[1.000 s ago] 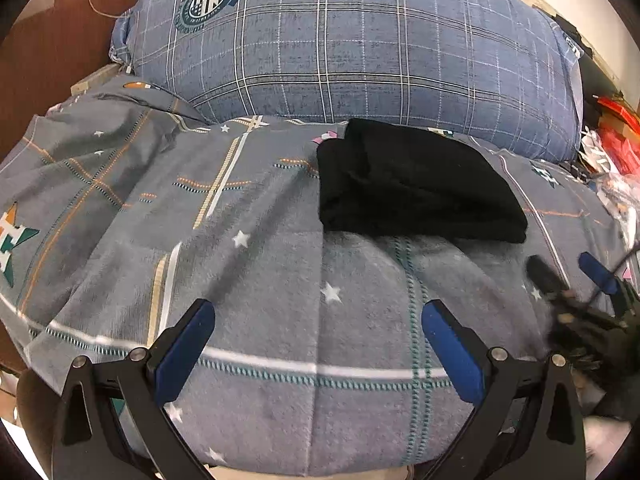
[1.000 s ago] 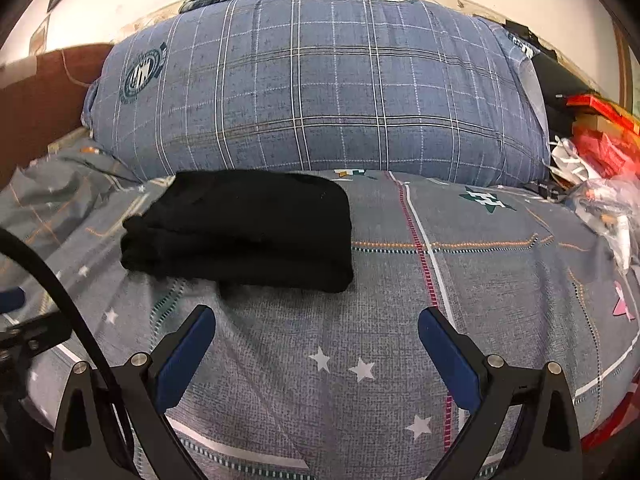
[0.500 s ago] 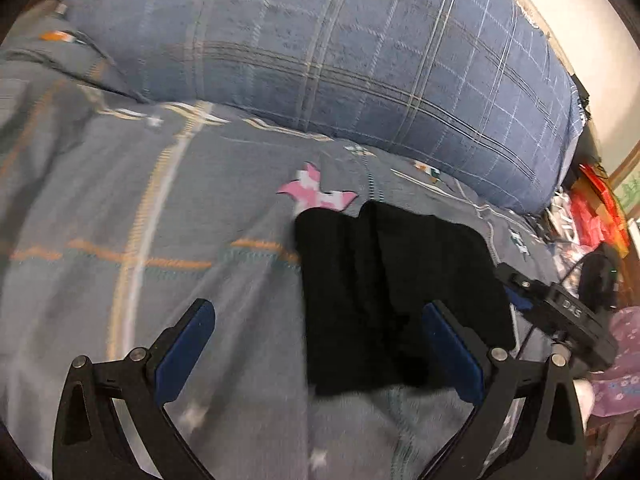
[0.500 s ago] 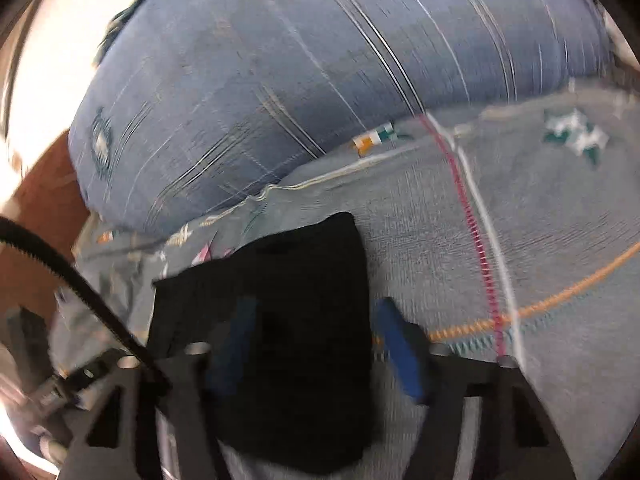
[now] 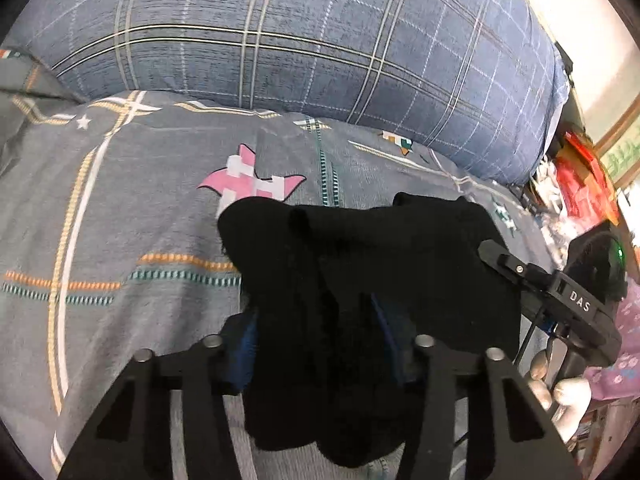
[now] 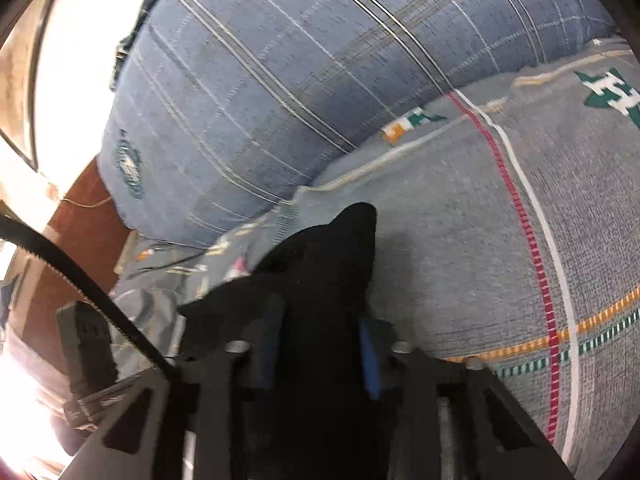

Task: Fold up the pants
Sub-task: 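Grasp the folded pants edge with the right gripper while the left gripper grasps the other edge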

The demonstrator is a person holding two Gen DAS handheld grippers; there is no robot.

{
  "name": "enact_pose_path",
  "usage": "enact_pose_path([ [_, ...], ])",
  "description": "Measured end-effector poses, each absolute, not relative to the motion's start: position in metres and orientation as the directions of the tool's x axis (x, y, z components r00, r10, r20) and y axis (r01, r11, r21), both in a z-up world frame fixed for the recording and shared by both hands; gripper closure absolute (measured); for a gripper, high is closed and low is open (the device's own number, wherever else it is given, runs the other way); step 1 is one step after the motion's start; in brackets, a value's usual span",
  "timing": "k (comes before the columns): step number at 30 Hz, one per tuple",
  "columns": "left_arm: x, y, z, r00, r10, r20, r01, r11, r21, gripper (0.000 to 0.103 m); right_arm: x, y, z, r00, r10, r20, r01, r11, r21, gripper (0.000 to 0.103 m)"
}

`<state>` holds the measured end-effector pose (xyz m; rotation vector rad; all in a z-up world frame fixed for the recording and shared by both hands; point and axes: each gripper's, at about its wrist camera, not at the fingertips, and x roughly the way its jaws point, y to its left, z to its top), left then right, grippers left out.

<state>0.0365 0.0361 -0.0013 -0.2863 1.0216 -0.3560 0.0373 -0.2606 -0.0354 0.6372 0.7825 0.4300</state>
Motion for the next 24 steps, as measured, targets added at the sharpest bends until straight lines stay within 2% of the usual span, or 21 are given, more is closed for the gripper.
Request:
enact_pose_path([
  [11, 0.049, 0.059, 0.044, 0.531, -0.492, -0.69, 0.103, 0.845, -0.524, 0.059, 0.011, -0.247, 0.033, 0.712, 0.597, -0.37, -0.246, 0.706, 0.664, 0.075],
  [16, 0.079, 0.056, 0.041, 0.541, -0.432, -0.722, 0.063, 0.877, -0.477, 0.059, 0.041, -0.246, 0.034, 0.712, 0.571, -0.41, -0.211, 0.73, 0.65, 0.075],
  [21, 0.104, 0.058, 0.009, 0.511, -0.331, -0.793, 0.002, 0.923, -0.384, 0.059, 0.07, -0.247, 0.001, 0.699, 0.515, -0.496, -0.13, 0.773, 0.62, 0.075],
  [23, 0.105, 0.063, 0.001, 0.493, -0.35, -0.796, -0.017, 0.911, -0.411, 0.059, 0.077, -0.25, -0.011, 0.695, 0.492, -0.525, -0.103, 0.79, 0.604, 0.072],
  [24, 0.102, 0.067, 0.002, 0.488, -0.371, -0.79, -0.021, 0.9, -0.435, 0.059, 0.08, -0.254, -0.016, 0.686, 0.486, -0.541, -0.082, 0.791, 0.606, 0.067],
])
